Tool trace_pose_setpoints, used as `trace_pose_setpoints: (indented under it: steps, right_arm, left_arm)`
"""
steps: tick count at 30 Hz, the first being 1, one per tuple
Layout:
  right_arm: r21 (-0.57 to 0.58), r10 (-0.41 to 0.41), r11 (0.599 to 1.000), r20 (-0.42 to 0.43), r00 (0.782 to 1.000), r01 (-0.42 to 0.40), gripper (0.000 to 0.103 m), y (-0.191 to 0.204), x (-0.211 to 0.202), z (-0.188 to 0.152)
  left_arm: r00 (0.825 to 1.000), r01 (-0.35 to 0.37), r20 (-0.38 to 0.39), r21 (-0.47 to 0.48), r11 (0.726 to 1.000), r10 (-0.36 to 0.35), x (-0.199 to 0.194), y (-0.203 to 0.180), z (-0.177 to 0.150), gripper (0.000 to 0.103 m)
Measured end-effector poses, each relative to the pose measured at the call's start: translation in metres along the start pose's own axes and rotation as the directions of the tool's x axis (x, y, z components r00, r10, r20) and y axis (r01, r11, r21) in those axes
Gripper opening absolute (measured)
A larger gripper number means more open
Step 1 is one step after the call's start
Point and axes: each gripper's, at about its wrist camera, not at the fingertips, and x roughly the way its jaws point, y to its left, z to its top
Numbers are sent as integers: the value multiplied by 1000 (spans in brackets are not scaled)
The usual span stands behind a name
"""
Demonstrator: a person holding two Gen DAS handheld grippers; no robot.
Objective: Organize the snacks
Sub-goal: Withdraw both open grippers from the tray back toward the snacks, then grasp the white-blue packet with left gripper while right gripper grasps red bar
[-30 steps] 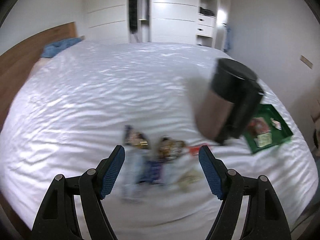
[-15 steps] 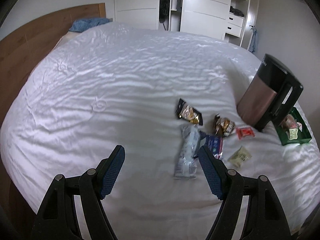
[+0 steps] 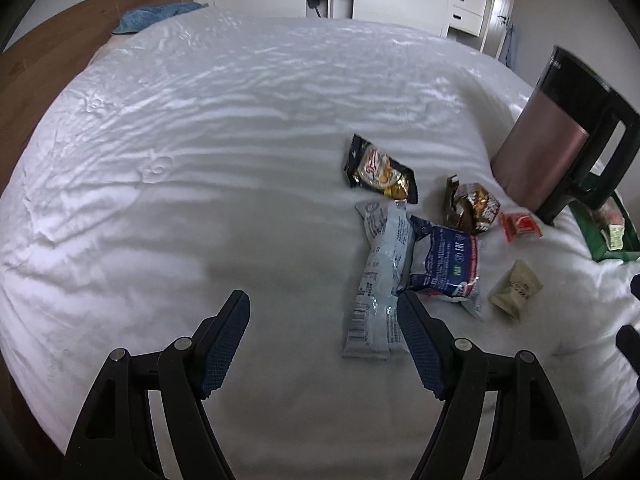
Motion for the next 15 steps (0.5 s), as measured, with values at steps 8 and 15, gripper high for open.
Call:
trace_pose_setpoints:
  steps: [8, 15]
  right_arm:
    - [-1, 43, 999, -55, 998, -43, 103, 9, 42, 0]
    - [-11, 70, 997, -91, 993, -71, 103, 10, 72, -3]
  left_arm:
    - [999, 32, -39, 40, 999, -30, 33, -14, 10, 68]
    - [996, 48, -74, 44, 998, -44, 56, -19, 15, 65]
